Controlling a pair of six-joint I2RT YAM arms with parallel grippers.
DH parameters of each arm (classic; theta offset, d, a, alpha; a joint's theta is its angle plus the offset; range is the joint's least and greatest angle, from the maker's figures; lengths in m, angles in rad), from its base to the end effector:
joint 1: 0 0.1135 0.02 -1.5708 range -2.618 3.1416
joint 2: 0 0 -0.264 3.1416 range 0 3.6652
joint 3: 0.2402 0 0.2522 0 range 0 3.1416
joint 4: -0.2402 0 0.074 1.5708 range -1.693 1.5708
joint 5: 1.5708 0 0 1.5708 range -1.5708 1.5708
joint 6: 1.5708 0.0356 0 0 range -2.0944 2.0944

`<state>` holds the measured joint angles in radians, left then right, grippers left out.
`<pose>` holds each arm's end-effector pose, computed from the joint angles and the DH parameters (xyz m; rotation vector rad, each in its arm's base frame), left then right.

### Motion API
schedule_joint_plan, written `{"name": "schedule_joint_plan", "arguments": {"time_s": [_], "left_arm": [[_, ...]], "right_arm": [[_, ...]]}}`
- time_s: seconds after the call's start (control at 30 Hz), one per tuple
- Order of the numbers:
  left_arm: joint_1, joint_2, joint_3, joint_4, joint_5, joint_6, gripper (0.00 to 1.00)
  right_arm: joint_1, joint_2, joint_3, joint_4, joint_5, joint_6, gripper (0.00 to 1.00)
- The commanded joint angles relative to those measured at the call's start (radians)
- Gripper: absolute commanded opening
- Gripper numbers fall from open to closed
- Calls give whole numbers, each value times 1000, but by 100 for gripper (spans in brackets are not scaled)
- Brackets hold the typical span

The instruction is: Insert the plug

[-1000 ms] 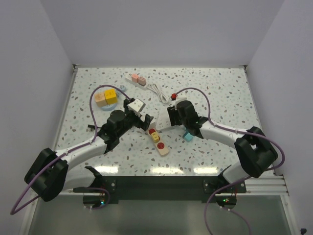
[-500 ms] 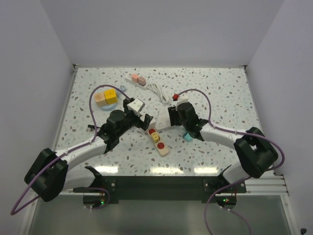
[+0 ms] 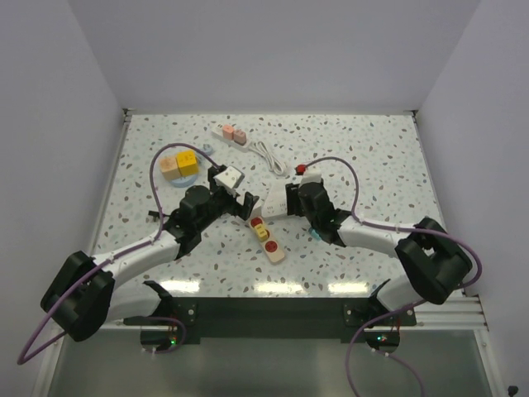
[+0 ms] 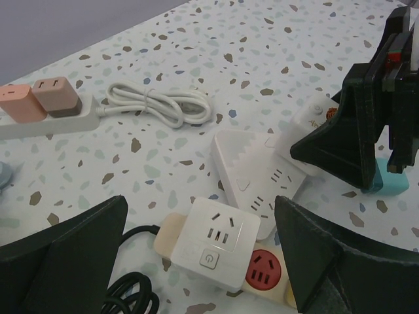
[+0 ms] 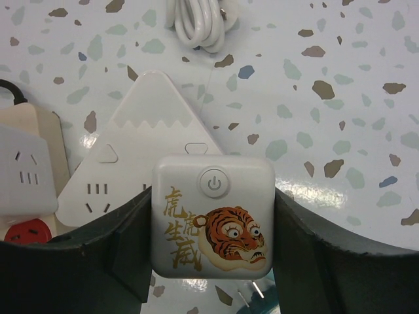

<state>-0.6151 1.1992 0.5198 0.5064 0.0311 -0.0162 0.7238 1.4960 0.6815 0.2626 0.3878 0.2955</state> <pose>0.2120 -0.1511 0.2334 0.5439 1.6833 -0.4876 0.2360 0.1906 0.1837 -0.2182 2.0729 0.2095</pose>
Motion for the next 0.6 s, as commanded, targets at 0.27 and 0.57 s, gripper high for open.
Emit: {"name": "schedule_joint_plan", "arguments": {"time_s": [0.27,0.57], "left_arm": [[11,48,63,8,47,-4,100],[11,330,236,58,102,2,97]], "right_arm": [[71,69,-132,-183,-29,149,0],[104,116,-165,-126,13,186,0]]}}
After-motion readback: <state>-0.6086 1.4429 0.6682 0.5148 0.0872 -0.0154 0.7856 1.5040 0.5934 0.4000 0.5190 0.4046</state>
